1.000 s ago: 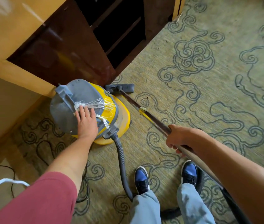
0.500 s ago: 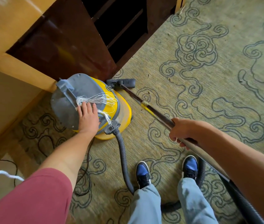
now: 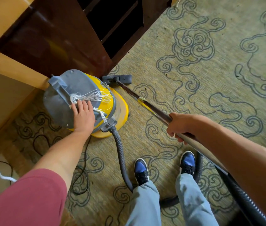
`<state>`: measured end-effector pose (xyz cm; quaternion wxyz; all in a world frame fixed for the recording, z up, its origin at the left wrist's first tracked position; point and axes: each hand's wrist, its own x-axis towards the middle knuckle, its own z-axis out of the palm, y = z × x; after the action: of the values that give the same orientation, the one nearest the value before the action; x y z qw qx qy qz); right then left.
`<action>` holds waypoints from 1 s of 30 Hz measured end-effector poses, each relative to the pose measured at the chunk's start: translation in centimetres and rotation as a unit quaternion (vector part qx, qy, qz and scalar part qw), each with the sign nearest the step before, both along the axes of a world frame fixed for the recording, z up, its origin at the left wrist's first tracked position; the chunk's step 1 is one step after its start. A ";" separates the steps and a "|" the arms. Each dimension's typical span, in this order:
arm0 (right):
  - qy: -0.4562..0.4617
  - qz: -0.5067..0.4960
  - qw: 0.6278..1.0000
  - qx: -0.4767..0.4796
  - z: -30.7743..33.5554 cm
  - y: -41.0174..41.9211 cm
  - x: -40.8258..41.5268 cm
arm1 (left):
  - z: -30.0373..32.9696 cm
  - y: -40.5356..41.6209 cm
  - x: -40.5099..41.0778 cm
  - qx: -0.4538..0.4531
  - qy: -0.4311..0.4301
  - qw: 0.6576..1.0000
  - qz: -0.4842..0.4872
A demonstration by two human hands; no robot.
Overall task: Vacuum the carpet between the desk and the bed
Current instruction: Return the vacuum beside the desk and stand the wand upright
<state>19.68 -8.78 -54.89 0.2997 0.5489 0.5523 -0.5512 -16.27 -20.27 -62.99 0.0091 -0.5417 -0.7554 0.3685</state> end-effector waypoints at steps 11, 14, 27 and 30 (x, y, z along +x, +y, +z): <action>-0.006 0.004 1.000 0.006 -1.4 -0.1 0.6 | -0.6 0.0 0.4 -0.008 0.027 1.000 -0.008; -0.011 0.007 1.000 0.007 -1.8 -0.3 0.9 | -0.7 0.0 0.3 0.009 0.023 1.000 -0.016; -0.031 0.014 0.999 0.007 0.2 -0.5 -0.4 | -0.7 0.0 0.9 0.027 0.012 1.000 0.009; -0.039 0.025 0.999 0.011 0.7 -0.6 -0.8 | -0.5 -0.1 1.0 0.017 0.009 1.000 0.013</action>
<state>18.90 -9.35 -54.16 0.3287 0.5591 0.5600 -0.5154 -15.23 -20.36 -63.52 0.0205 -0.5282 -0.7686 0.3602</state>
